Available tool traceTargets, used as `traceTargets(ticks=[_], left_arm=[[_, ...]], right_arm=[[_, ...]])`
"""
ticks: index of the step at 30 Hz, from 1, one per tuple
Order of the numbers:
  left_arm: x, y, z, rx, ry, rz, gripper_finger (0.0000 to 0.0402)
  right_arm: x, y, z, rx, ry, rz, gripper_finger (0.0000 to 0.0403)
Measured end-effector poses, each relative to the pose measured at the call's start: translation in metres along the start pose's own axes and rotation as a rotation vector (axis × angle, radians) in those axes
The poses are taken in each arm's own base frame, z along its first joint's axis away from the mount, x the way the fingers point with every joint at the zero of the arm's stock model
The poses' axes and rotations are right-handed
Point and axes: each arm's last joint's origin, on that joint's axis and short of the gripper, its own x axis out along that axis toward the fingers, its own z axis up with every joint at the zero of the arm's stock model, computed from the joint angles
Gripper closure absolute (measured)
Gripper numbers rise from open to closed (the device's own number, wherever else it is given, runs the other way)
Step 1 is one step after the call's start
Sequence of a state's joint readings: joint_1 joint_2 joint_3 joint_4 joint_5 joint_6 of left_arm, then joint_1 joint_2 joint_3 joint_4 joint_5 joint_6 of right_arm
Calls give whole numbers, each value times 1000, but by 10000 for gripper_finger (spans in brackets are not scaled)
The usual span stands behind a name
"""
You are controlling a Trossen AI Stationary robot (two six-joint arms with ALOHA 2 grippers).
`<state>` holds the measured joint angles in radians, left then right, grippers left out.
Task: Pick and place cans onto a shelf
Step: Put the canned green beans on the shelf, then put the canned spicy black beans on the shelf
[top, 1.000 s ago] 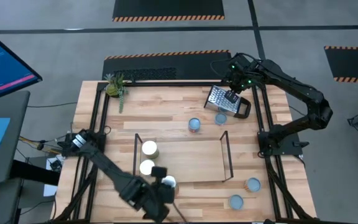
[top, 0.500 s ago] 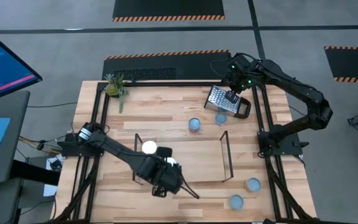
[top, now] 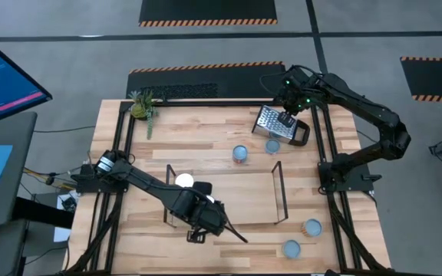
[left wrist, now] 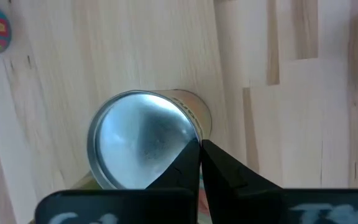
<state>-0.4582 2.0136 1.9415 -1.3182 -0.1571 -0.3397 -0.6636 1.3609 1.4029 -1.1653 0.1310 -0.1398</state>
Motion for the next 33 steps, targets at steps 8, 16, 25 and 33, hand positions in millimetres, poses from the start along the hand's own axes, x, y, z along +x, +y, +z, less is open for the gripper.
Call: traceTargets(ticks=[8, 16, 25, 33], left_arm=[[0, 0, 0, -3, -2, 6, 391], [0, 0, 0, -13, -2, 7, 360], [-21, 2, 4, -19, -39, -8, 354], [-53, 15, 3, 63, -96, 209, 354]], right_arm=[[0, 0, 0, 0, 0, 0, 370], [0, 0, 0, 0, 0, 0, 370], [0, 0, 0, -1, 0, 0, 370], [0, 0, 0, -1, 1, 0, 370]])
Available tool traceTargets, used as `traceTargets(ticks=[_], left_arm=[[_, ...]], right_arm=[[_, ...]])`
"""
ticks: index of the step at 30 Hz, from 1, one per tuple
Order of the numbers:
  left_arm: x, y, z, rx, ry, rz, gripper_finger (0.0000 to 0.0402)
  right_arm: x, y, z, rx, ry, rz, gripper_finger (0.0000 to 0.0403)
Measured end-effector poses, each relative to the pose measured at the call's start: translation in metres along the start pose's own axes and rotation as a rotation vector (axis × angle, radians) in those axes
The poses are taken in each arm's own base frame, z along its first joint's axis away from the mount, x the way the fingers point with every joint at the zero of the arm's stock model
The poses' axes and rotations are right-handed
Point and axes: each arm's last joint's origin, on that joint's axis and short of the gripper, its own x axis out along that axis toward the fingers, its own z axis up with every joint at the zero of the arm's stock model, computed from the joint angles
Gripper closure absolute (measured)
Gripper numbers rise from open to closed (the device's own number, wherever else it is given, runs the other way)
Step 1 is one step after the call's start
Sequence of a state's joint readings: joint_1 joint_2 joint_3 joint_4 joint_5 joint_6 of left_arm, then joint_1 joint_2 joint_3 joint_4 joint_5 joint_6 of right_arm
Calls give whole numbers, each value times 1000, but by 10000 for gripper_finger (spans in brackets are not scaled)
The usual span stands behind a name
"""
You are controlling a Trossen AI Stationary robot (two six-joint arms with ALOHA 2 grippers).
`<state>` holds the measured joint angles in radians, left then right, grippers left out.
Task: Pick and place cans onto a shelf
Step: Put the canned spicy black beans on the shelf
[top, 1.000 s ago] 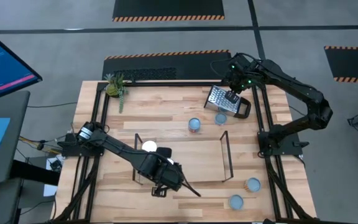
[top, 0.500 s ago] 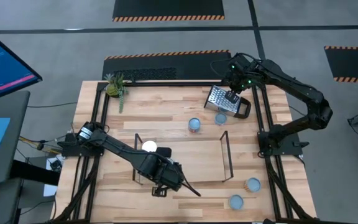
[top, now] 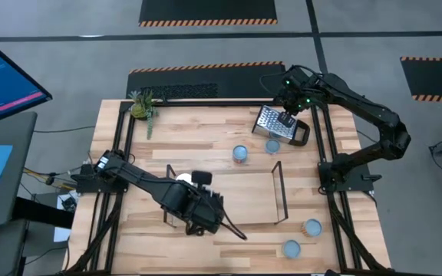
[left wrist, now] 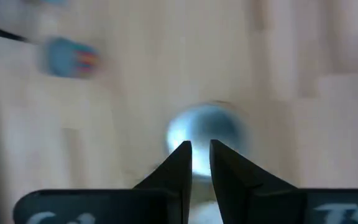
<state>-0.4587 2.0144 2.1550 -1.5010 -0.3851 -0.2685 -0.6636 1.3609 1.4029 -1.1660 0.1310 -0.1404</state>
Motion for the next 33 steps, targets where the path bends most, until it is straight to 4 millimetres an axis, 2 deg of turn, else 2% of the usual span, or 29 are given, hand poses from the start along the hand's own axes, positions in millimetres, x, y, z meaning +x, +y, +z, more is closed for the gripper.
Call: traceTargets(ticks=[3, 6, 12, 17, 24, 28, 33], left_arm=[[0, 8, 1, 69, -22, 128, 354], [6, 20, 5, 63, -18, 140, 354], [38, 50, 3, -37, 100, 122, 354], [57, 58, -1, -33, 154, 128, 354], [59, 57, 1, -45, 149, 47, 354], [51, 64, 0, -1, 157, 170, 354], [39, 83, 2, 7, 144, 299, 354]], right_arm=[[0, 0, 0, 0, 0, 0, 370], [0, 0, 0, -2, 0, 0, 370], [0, 0, 0, -4, 0, 0, 370], [0, 0, 0, -25, 0, 0, 370], [0, 0, 0, -30, 0, 0, 370], [0, 0, 0, -91, 0, 0, 370], [0, 0, 0, -90, 0, 0, 370]])
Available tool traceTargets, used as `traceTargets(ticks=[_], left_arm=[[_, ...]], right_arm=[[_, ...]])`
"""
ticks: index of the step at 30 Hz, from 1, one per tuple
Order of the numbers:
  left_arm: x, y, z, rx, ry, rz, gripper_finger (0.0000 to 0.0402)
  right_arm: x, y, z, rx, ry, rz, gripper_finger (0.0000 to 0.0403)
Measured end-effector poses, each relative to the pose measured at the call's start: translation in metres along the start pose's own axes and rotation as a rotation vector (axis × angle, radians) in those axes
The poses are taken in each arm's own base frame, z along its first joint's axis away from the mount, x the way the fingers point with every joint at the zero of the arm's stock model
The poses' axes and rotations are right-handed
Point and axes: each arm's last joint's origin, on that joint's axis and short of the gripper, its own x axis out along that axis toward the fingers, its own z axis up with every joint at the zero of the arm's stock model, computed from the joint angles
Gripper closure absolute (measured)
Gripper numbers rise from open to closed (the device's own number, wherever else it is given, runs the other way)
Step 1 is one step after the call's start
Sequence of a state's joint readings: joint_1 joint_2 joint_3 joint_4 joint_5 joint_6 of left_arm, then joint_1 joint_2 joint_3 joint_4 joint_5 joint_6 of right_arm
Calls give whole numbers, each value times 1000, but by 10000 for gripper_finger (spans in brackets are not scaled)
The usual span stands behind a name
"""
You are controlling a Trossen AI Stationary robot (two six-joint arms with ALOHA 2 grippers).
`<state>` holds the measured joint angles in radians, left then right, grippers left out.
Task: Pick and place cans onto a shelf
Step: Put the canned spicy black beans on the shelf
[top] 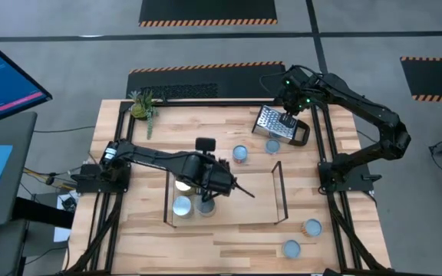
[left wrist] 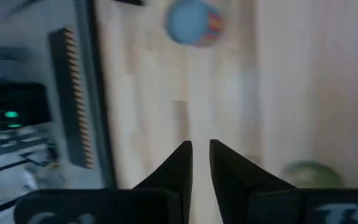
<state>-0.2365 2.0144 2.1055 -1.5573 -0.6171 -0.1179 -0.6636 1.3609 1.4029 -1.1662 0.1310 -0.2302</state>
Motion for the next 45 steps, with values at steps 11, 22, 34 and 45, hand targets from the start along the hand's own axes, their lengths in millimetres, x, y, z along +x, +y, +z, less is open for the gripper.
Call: traceTargets(ticks=[11, 22, 34, 45], left_arm=[[53, 92, 24, -99, -235, -345, 354], [123, 138, 23, -196, -261, -529, 341], [153, 126, 32, -87, -255, -533, 321], [183, 108, 42, -30, -252, -608, 321]], right_arm=[[0, 0, -1, 0, 12, 3, 370], [0, 1, -9, -40, 91, 1, 370], [-41, -11, -43, 179, 107, -247, 370], [-118, 1, -120, 320, -112, -267, 370]])
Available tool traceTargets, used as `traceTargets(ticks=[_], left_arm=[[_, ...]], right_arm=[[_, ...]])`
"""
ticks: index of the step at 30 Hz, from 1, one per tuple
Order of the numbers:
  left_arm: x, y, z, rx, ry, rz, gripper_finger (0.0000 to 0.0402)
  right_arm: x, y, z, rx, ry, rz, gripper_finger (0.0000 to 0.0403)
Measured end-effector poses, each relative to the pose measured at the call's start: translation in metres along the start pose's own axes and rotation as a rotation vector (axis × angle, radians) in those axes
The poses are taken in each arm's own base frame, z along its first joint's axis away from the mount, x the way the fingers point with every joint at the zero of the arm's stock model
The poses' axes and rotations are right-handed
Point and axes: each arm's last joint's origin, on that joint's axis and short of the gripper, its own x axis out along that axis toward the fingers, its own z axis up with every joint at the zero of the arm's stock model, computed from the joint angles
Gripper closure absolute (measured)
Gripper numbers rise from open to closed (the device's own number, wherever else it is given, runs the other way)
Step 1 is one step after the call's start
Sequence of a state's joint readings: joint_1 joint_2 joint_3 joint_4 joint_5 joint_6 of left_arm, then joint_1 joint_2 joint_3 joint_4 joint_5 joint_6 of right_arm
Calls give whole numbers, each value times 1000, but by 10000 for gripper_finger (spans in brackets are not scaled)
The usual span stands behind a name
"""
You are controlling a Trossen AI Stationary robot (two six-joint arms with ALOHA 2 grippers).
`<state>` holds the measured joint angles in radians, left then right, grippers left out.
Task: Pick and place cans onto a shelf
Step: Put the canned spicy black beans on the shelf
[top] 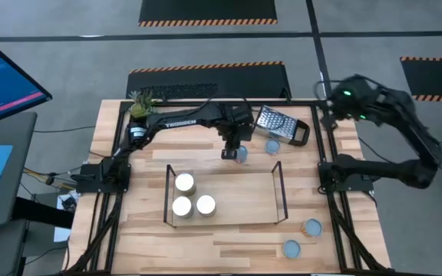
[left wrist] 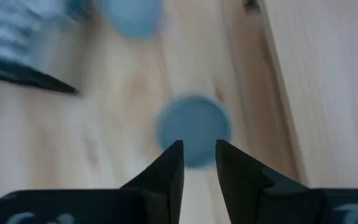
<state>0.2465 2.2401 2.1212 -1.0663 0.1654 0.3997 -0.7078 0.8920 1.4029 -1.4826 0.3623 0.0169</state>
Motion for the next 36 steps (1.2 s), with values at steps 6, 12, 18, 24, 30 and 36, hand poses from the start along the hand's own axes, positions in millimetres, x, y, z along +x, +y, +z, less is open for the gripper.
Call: traceTargets(ticks=[6, 12, 18, 24, 30, 36], left_arm=[[17, -5, 7, 28, -36, -32, 321], [29, -21, 15, 100, -43, -32, 321], [41, -34, 21, 166, -15, 54, 321], [38, -34, 23, 180, -15, 123, 321], [39, -33, 18, 142, 30, 105, 321], [39, -33, 16, 136, 43, 101, 321]], right_arm=[[-26, -8, -29, 84, -112, 77, 370], [-41, -12, -53, 78, -160, 147, 370], [-50, -16, -75, 57, -185, 145, 370], [-56, -18, -85, 68, -224, 158, 370], [-57, -19, -87, 76, -231, 160, 370], [-57, -19, -87, 76, -230, 160, 370]])
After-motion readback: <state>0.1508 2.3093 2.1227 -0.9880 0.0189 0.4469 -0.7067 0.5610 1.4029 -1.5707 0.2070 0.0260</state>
